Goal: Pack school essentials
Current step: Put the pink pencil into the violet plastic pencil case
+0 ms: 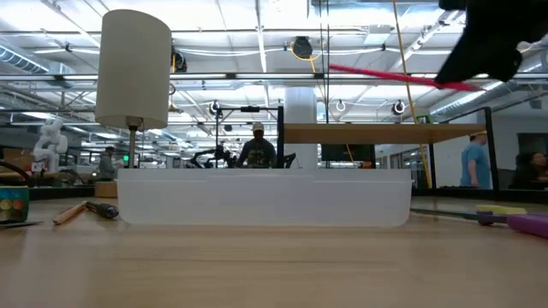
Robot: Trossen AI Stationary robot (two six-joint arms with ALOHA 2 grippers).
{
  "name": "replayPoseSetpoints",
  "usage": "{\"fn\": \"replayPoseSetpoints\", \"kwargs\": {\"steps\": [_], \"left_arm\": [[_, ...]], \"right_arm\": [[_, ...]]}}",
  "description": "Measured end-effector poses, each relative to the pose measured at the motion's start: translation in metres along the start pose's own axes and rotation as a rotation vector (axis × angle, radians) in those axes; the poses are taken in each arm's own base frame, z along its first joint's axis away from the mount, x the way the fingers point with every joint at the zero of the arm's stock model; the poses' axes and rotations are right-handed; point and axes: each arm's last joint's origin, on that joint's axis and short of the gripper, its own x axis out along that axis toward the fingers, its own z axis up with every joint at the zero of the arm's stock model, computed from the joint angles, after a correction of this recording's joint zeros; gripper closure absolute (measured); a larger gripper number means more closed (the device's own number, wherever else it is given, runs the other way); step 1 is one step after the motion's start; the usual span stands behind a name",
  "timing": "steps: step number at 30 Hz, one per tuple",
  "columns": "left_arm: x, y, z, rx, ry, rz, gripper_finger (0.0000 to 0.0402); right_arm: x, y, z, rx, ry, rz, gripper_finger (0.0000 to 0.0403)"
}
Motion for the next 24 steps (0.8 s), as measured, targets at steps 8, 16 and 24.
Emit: {"fn": "replayPoseSetpoints", "kwargs": {"steps": [8, 16, 24], "left_arm": [[0.0, 0.0, 0.0, -0.058, 0.001, 0.016, 0.0369], [-0.001, -0.003, 0.0, -0.135, -0.003, 0.001, 0.0369], [-0.004, -0.011, 0.001, -0.141, -0.011, -0.009, 0.0369]], "right_arm": [[-0.001, 0.005, 0.023, -0.115, -0.131, 0.099, 0.039], [0.0, 0.014, 0.046, -0.248, -0.272, 0.213, 0.039], [0.004, 0.015, 0.066, -0.332, -0.368, 0.312, 0.039]]}}
